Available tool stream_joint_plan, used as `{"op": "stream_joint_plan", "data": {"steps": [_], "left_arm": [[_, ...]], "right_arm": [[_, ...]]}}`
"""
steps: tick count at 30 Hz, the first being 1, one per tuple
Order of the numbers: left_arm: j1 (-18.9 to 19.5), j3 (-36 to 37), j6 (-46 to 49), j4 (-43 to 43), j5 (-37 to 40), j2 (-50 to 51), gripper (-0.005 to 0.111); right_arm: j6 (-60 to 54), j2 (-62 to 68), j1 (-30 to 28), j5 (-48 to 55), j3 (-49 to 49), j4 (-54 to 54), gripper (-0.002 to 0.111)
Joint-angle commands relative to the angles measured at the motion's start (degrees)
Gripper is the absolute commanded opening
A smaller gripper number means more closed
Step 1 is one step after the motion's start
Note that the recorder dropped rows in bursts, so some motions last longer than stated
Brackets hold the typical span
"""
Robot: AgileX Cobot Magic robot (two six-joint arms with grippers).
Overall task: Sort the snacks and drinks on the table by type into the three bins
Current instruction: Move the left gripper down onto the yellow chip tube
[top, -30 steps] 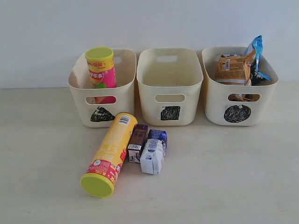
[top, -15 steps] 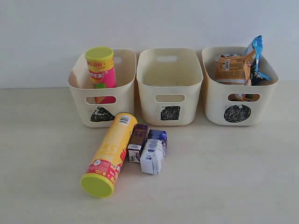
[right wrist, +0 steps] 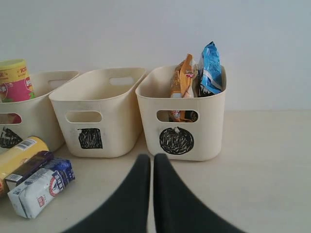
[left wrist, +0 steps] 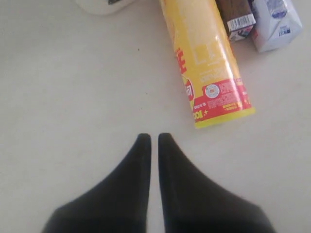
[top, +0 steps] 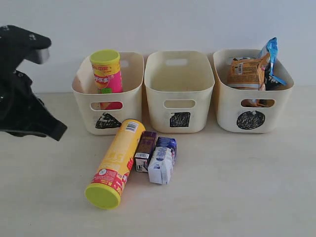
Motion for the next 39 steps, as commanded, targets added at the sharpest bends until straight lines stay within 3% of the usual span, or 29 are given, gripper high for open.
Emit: {"op": "stream_joint_plan", "data": {"steps": [1,4,9,12,17,26,39], "left_arm": [[-0.26,-0.94,0.36,-2.04,1.04,5.26,0.012],[-0.26,-1.63,0.36,-3.88,0.29,9.13,0.027],[-0.26,-3.85,0.11,-5.72,-1.00,15.26,0.063],[-0.26,-5.99,-0.68,-5.72,-5.14,18.69,0.077],[-0.26,-9.35,-4.40,-5.72,-13.78,24.54,0.077],[-0.26,-11.59,-4.40,-5.58,-14.31,32.93,0.077],[-0.26,-11.59,-4.40,-10.91,-13.71,33.63,0.077]], "right_arm": [[0.27,-0.38,-0.23,0.16,0.26,-0.18,0.000],[0.27,-0.38,-0.23,0.16,0.26,-0.18,0.000],[0.27,-0.38,-0.23,0.16,0.26,-0.18,0.000],[0.27,-0.38,-0.23,0.16,0.26,-0.18,0.000],[0.27,-0.38,-0.23,0.16,0.26,-0.18,0.000],[0.27,-0.38,-0.56,0.16,0.26,-0.18,0.000],[0.27,-0.38,-3.54,0.16,0.26,-0.18,0.000]]}}
